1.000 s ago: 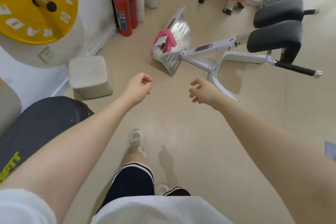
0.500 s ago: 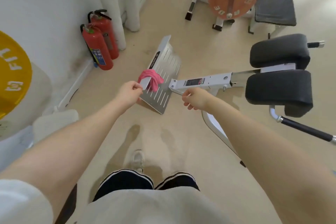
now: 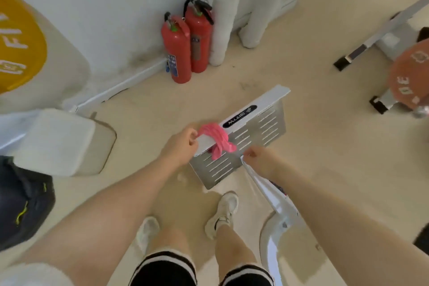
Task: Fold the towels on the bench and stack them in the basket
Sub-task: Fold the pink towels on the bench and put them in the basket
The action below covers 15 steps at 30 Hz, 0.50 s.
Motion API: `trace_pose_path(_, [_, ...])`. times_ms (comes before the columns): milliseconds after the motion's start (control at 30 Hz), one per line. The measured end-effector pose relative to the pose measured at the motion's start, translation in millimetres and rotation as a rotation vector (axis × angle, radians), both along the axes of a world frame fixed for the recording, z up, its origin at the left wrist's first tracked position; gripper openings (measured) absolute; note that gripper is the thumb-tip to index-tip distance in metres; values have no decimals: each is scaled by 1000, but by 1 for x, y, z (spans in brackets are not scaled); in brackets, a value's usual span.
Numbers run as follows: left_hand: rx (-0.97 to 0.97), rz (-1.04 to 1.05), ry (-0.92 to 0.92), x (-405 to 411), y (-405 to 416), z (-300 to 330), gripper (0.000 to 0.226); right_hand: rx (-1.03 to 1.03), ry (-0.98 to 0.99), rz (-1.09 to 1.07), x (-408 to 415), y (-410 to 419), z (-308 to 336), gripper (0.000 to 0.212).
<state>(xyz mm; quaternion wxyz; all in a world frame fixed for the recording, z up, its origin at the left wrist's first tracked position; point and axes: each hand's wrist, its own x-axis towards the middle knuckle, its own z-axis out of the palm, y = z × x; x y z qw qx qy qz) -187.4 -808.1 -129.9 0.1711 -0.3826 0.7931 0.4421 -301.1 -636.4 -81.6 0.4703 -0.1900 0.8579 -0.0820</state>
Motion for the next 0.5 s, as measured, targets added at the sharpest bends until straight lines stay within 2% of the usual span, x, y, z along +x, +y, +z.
trace_pose_path(133, [6,95,-137,-11,9,-91,32,63,-35,194,-34,-16,-78,30])
trace_pose_path(200, [15,84,-186,-15,15,-137,31,64,-45,209,-46,-19,-125,32])
trace_pose_path(400, [-183,-187,-269,-26,27,-245,45,17,70,-52,-68,-35,-254,38])
trace_pose_path(500, [-209,-182,-250,-28,22,-270,44,-28,3,-178,-63,-45,-294,40])
